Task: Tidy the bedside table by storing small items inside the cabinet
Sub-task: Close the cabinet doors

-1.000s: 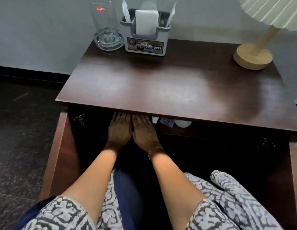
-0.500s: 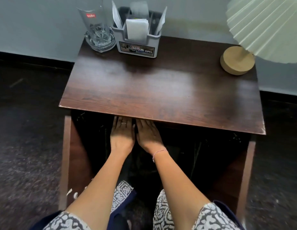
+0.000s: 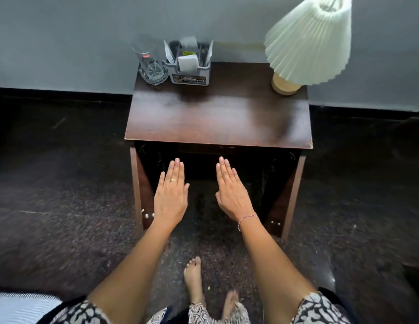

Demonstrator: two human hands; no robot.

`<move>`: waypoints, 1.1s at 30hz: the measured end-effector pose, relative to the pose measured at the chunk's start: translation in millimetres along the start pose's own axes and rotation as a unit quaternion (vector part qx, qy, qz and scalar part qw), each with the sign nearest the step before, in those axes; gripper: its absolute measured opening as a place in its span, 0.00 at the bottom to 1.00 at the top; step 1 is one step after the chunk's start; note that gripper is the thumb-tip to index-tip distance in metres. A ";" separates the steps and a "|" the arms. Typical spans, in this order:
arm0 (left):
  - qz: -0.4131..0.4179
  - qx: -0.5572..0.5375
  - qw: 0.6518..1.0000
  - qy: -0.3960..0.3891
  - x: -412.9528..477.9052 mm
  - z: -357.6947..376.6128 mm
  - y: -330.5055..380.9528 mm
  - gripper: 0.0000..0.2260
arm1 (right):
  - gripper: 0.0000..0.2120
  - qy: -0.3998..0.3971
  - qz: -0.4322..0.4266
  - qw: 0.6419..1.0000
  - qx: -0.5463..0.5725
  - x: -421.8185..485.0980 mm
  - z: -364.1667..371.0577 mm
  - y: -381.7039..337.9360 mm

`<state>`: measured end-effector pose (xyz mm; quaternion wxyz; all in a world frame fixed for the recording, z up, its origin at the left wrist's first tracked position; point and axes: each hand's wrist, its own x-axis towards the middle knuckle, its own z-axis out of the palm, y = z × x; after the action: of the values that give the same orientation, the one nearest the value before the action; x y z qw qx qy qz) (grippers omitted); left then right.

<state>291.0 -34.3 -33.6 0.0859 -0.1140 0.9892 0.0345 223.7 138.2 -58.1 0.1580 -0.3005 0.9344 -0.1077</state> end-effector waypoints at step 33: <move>-0.392 -0.182 0.900 -0.053 -61.3 49.6 -51.7 0.22 | 0.27 0.108 0.450 0.822 0.331 -139.0 31.8 87.1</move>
<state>369.8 -66.7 -74.0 0.1229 -0.5044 0.8348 0.1834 296.2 286.9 -81.3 0.1766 0.2378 0.8849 -0.3594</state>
